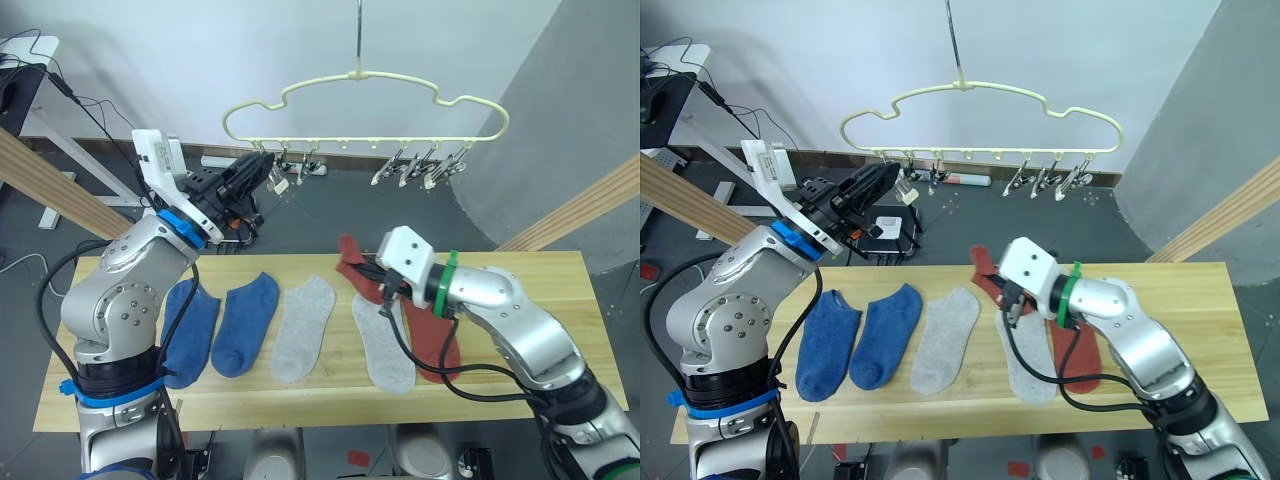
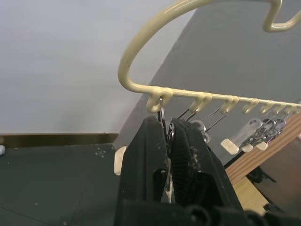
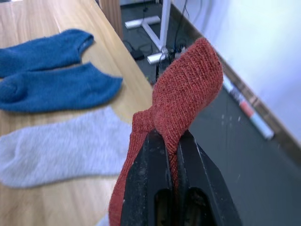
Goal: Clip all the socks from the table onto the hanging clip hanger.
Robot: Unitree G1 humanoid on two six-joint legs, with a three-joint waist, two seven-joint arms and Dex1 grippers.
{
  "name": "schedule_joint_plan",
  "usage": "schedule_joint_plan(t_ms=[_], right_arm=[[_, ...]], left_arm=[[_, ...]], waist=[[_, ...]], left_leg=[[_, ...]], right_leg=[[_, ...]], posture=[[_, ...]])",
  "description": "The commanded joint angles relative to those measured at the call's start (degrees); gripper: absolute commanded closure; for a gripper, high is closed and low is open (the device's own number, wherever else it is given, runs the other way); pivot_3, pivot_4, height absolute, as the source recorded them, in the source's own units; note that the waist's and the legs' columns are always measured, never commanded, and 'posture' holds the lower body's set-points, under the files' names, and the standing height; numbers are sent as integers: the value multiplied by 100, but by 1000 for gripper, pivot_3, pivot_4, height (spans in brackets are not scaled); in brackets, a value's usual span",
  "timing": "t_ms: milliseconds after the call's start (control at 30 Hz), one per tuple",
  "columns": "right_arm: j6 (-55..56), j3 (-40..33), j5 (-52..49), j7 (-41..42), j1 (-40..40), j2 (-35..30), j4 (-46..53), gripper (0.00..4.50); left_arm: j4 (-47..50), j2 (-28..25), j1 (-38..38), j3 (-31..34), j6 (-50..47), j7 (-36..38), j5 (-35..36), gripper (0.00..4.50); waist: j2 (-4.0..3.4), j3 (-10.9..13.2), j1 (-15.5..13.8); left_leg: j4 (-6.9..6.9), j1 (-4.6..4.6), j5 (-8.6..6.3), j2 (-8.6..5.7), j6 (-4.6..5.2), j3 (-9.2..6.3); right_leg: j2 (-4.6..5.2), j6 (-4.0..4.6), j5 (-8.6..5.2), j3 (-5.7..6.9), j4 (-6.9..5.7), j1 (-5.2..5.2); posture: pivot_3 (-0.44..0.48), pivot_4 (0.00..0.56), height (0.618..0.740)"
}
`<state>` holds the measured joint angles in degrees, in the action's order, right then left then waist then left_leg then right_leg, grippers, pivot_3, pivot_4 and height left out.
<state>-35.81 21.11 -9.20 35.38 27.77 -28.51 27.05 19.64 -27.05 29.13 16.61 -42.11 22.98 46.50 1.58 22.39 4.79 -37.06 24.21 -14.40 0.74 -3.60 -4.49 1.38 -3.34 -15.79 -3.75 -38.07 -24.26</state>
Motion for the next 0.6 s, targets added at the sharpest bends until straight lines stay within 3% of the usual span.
schedule_joint_plan(t_ms=[33, 600], right_arm=[[100, 182, 280, -127, 209, 227, -103, 4500], [318, 377, 601, 361, 1401, 837, -1368, 4500]], left_arm=[[238, -17, 85, 54, 23, -32, 163, 4427], [362, 43, 45, -54, -54, -110, 342, 4427]], waist=[[0, 0, 0], [1, 0, 13]], left_leg=[[0, 0, 0, 0, 0, -2], [-7, 13, -1, 0, 5, -4]], right_leg=[[-1, 1, 0, 1, -3, -2], [3, 3, 2, 5, -7, -10]], posture=[[-151, 399, 740], [-157, 399, 740]])
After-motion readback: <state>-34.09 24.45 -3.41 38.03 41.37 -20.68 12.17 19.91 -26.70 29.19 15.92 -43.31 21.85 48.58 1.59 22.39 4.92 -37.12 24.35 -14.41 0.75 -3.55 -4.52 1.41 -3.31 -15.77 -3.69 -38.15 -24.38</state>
